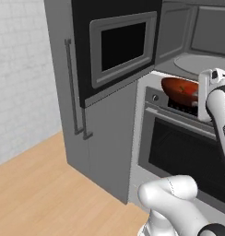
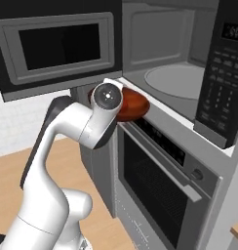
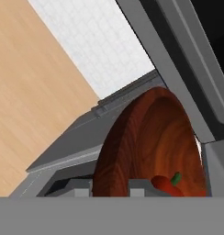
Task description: Pick the bell pepper from the sink and place it in the bowl. Then pick the bowl and place it in the microwave. Then close the microwave door and press the start button.
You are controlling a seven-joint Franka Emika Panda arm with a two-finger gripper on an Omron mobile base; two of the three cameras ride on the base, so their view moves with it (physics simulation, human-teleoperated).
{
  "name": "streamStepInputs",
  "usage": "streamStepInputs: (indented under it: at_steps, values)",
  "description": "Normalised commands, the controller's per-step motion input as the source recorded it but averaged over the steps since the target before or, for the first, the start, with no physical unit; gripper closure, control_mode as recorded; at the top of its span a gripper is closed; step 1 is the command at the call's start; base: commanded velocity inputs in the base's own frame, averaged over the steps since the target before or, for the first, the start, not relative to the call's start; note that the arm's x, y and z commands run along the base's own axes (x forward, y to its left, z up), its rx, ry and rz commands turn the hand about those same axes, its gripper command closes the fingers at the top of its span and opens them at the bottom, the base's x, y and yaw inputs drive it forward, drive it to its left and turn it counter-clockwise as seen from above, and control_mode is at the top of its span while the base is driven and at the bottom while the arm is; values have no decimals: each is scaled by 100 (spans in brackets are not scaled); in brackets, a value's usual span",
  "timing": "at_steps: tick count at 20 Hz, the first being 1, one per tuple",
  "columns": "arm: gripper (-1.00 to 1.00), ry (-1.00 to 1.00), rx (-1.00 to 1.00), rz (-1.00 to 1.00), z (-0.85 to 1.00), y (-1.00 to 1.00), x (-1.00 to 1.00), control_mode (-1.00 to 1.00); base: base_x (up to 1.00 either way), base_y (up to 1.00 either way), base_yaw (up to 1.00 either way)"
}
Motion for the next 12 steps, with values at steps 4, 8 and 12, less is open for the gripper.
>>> streamStepInputs:
  at_steps: [4, 8, 12]
  values:
    - [100, 0, 0, 0, 0, 0, 0, 100, 51, -1, -5]
    - [100, 0, 0, 0, 0, 0, 0, 100, 69, -3, -5]
    - [100, 0, 0, 0, 0, 0, 0, 100, 43, -8, -5]
